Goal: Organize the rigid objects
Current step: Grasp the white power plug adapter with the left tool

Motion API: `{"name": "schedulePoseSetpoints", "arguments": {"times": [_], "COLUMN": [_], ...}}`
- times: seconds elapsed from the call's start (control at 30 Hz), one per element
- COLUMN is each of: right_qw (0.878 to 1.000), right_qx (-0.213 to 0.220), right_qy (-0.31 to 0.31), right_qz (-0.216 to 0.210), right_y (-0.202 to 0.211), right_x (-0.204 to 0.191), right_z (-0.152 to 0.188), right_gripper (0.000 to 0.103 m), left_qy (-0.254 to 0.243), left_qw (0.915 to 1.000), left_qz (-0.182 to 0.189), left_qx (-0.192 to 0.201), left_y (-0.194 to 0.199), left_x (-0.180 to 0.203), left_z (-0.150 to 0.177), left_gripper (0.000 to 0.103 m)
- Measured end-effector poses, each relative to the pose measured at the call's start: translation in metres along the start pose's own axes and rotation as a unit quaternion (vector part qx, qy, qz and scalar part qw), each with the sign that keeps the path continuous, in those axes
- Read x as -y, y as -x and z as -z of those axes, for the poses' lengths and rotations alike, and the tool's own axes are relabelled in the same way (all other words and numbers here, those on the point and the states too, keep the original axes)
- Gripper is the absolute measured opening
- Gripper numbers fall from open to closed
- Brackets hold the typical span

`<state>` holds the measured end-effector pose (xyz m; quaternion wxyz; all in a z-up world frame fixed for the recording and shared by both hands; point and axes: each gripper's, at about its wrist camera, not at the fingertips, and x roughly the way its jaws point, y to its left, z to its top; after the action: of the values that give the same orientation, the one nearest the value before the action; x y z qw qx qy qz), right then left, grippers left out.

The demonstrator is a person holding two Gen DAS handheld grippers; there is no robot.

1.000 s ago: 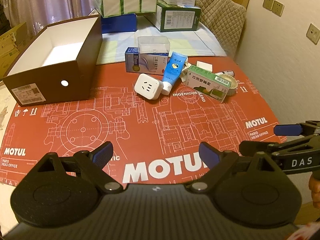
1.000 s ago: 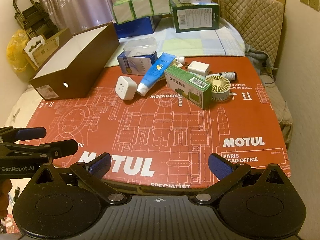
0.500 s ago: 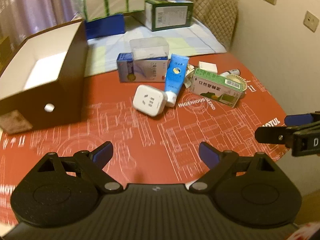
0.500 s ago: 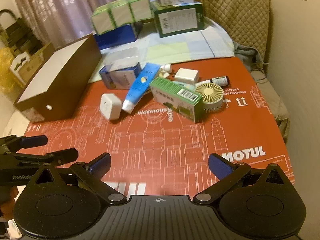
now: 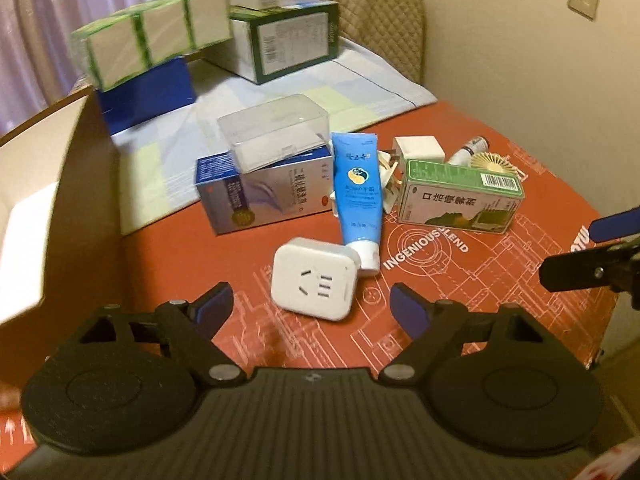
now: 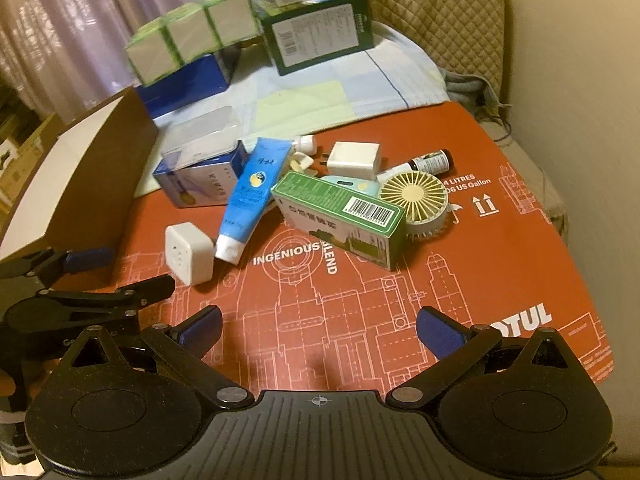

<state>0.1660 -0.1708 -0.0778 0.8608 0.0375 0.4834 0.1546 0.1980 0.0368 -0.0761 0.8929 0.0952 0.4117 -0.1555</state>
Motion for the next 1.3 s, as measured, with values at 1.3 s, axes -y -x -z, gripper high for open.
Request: {"name": "schedulePoseSetpoints", "arguments": {"times": [1.3], "right_qw": [0.995], "right_qx": [0.054], "right_qy": [0.046], "right_qz": [-0.073], "right_y": [-0.029], "right_x": [-0.04], "right_z": [-0.077], "right_gripper": [0.101], "left_qy": [0.073], "left_qw": [0.997], "left_qz": [-0.023], "left_qx": [0.01], "left_y": [0.005], "left_x": [-0.05], "left_z": [-0.042], "left_gripper": [0.055]}}
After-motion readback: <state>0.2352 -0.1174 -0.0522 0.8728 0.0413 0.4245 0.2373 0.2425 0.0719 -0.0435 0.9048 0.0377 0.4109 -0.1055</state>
